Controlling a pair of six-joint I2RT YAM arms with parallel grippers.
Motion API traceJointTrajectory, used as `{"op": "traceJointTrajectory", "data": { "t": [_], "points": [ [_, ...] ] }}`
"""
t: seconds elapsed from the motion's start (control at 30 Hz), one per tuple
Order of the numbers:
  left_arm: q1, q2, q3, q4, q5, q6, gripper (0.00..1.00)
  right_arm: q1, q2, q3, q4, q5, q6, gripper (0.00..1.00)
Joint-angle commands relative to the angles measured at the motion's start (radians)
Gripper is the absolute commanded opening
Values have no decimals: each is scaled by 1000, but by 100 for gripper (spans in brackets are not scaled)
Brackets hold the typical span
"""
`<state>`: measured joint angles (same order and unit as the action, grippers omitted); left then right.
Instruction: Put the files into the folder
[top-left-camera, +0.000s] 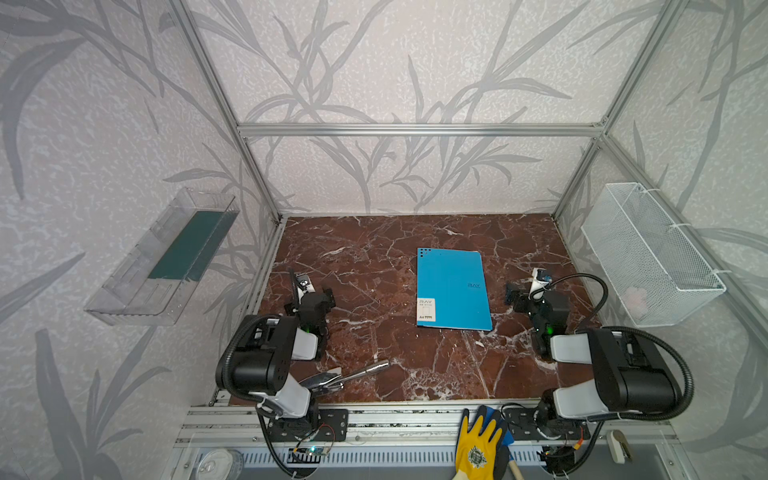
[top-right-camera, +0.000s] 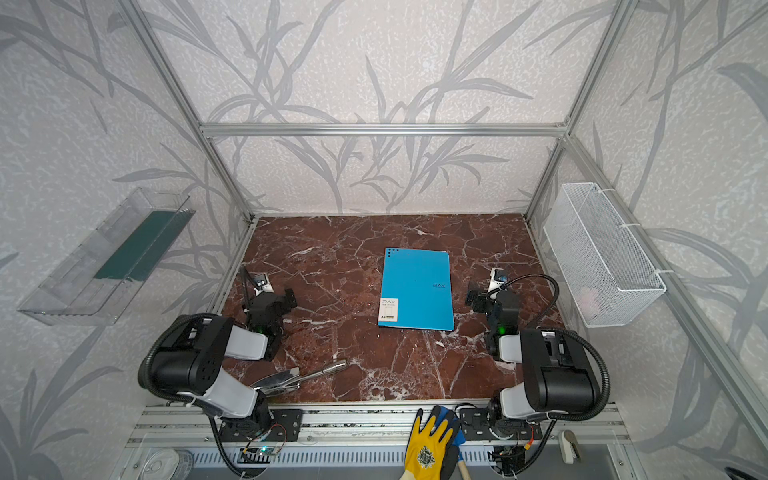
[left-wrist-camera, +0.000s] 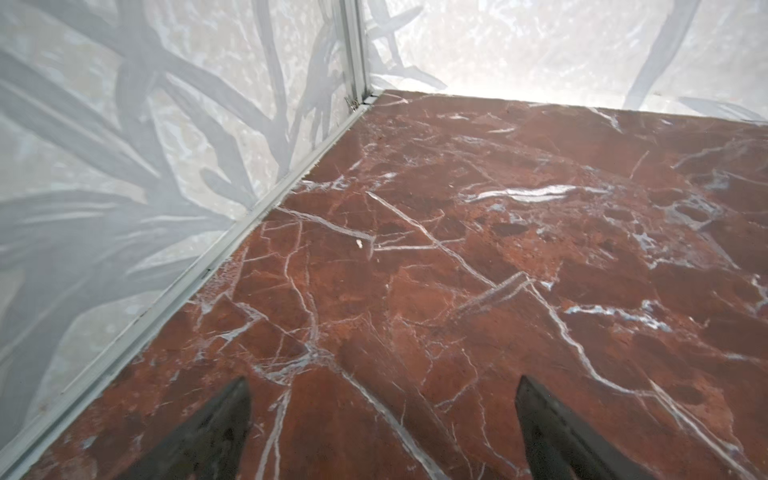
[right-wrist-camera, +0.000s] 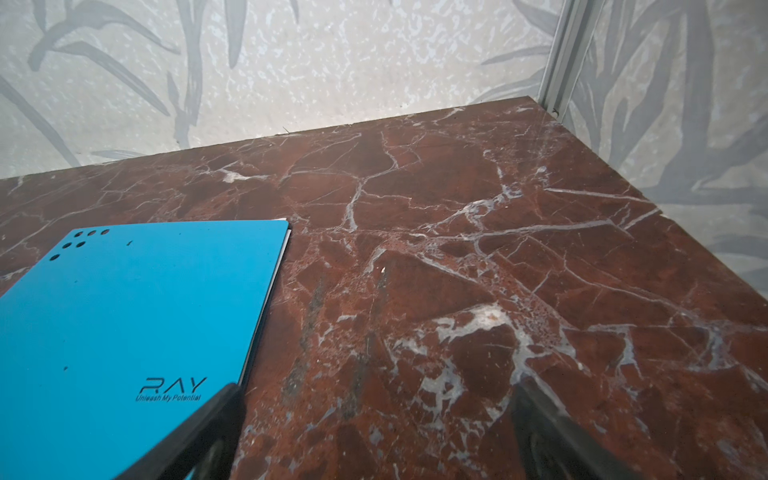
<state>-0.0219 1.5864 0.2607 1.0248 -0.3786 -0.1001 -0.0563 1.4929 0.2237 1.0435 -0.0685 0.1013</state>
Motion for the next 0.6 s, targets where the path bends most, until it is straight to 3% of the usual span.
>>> {"op": "traceJointTrajectory", "data": {
  "t": [0.0, 0.03, 0.07, 0.17, 0.23, 0.57],
  "points": [
    [30, -40, 85, -57, 67, 1, 99, 22, 109, -21, 256, -18, -46, 99],
    [34, -33, 104, -79, 91, 23, 99, 38, 166, -23, 354, -9, -58, 99],
    [38, -27, 95, -56, 106, 17, 99, 36, 144, -26, 325, -14, -61, 99],
    [40, -25, 92, -45, 113, 22, 99, 62, 86, 88, 38, -30, -101, 99],
    [40, -18, 87, -20, 119, 33, 99, 102, 90, 132, -38, 18, -132, 99],
    [40, -18, 89, -25, 121, 33, 99, 103, 95, 129, -22, 22, -131, 99]
  ]
}}
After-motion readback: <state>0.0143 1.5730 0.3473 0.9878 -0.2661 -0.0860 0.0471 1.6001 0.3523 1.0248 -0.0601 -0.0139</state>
